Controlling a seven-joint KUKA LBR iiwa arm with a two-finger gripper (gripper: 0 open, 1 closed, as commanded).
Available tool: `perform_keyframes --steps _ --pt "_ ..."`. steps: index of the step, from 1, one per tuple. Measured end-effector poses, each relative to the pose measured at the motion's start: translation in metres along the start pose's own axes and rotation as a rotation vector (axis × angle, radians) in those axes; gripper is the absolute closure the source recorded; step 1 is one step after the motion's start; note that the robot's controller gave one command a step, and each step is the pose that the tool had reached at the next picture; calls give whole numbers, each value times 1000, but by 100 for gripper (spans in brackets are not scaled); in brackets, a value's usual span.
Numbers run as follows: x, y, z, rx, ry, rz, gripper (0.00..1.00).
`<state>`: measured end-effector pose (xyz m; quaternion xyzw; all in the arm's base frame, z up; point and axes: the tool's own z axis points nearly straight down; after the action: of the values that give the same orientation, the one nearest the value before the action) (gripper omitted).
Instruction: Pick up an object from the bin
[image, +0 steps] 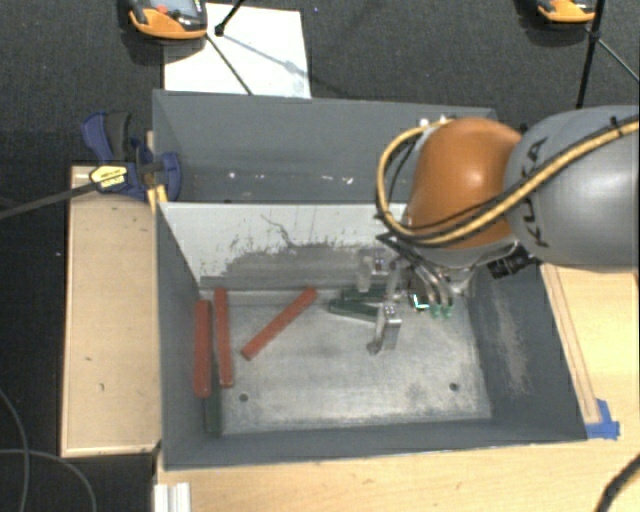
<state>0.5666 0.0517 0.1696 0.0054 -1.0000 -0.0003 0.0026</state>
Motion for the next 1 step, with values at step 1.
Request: perform_keyframes --steps 1 --pt "-2 0 -4 0 -7 1 0"
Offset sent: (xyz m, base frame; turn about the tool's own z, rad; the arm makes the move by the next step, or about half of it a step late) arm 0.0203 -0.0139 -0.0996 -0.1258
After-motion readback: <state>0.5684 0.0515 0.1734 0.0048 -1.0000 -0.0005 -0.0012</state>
